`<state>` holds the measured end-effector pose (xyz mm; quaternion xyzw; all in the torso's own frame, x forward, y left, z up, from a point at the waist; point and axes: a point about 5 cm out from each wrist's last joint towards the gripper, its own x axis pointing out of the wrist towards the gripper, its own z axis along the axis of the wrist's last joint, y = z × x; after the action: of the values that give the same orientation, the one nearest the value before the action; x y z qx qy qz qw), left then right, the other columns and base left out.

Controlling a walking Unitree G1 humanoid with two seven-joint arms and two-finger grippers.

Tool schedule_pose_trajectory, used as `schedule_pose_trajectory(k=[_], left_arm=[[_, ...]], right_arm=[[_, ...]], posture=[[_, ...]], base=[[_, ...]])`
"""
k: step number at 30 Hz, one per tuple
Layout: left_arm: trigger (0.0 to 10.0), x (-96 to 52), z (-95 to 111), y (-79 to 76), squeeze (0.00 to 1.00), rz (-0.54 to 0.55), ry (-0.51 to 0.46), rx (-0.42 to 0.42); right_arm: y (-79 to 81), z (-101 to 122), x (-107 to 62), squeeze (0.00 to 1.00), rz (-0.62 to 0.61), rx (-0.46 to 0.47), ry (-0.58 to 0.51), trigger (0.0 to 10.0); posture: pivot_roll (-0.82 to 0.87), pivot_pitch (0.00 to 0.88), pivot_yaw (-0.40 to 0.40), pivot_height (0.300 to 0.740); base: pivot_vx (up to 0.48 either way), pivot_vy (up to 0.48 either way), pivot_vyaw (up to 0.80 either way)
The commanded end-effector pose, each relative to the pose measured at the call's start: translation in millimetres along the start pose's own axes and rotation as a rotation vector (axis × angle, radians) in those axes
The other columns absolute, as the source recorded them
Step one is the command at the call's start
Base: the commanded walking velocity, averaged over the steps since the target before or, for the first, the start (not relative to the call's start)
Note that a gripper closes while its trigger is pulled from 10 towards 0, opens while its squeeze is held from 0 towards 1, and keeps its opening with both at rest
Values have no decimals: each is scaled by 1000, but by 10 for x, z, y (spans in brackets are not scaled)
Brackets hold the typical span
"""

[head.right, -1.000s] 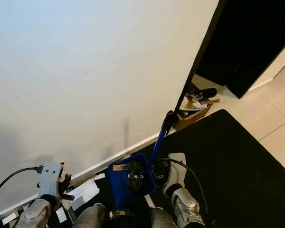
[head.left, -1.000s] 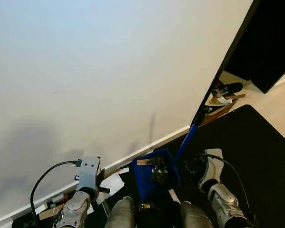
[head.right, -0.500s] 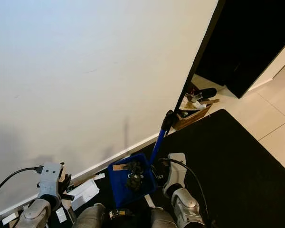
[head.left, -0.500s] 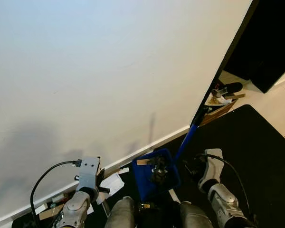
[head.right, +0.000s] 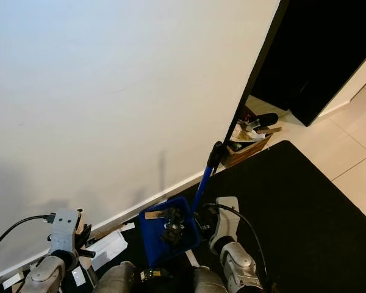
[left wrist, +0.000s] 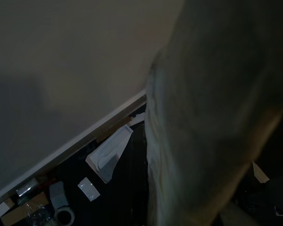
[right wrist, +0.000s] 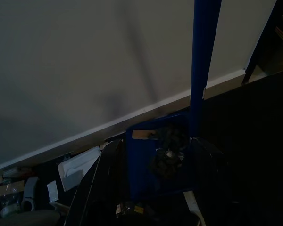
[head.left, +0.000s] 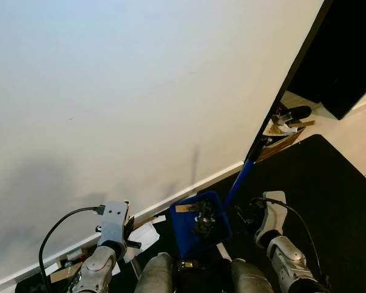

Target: Sweep floor

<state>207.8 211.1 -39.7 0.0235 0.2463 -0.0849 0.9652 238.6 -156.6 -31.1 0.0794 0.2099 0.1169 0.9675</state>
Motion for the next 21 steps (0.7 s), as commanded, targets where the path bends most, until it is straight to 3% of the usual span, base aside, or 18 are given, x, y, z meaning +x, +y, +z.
schedule_pose_trajectory(k=[1,21], left_arm=[[10000,-1,-70,-132,0,-36,20,-25],[10000,0,-67,-141,0,-35,17,-25]], right_arm=[[-25,-50,-36,0,-11,7,19,10000],[-34,-47,-41,0,-13,7,17,10000]], posture=[[73,140,-17,740],[72,142,-17,740]], base=[[0,0,0],[0,0,0]])
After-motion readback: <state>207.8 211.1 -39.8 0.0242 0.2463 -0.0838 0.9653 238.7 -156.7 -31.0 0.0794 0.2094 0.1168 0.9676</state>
